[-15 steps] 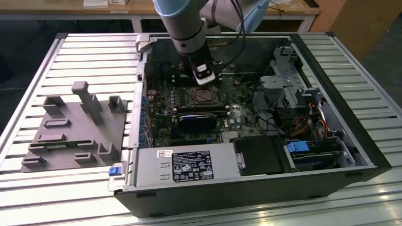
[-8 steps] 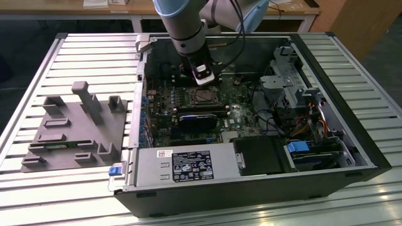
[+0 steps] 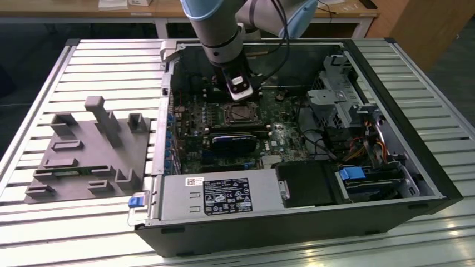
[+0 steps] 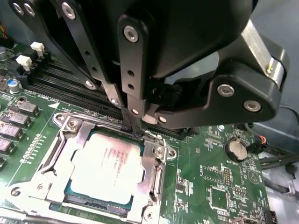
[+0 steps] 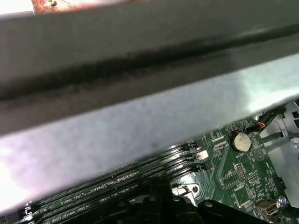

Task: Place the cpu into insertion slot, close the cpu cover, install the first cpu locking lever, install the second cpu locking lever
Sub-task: 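Install the first cpu locking lever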

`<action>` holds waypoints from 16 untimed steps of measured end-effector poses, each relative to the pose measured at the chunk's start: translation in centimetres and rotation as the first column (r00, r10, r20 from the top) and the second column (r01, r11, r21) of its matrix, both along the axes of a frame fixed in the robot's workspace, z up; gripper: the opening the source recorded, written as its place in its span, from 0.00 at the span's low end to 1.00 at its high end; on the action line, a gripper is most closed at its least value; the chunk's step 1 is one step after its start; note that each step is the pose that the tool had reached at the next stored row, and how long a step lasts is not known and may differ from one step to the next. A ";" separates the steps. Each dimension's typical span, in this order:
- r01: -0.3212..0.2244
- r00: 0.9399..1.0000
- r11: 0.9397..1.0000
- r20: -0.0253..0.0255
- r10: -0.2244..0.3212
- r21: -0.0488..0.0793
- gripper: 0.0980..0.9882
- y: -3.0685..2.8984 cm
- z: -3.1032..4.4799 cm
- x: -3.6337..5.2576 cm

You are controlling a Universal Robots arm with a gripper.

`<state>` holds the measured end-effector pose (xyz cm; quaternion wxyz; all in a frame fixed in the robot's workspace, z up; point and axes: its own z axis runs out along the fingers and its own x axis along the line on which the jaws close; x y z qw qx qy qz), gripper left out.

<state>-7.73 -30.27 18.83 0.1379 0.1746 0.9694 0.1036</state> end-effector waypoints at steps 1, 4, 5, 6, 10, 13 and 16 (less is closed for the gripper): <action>0.000 1.000 1.000 0.000 0.000 0.001 0.00 0.00 0.01 0.00; 0.000 1.000 1.000 0.000 0.000 0.003 0.00 0.01 0.16 0.01; 0.000 1.000 1.000 0.000 0.000 0.003 0.00 0.01 0.27 0.00; 0.000 1.000 1.000 0.000 0.000 0.003 0.00 0.00 0.39 0.00; 0.000 1.000 1.000 0.000 0.000 0.003 0.00 0.00 0.91 0.00; 0.000 1.000 1.000 0.000 0.000 0.003 0.00 0.00 1.35 0.00; 0.000 1.000 1.000 0.000 0.000 0.003 0.00 0.00 1.92 0.00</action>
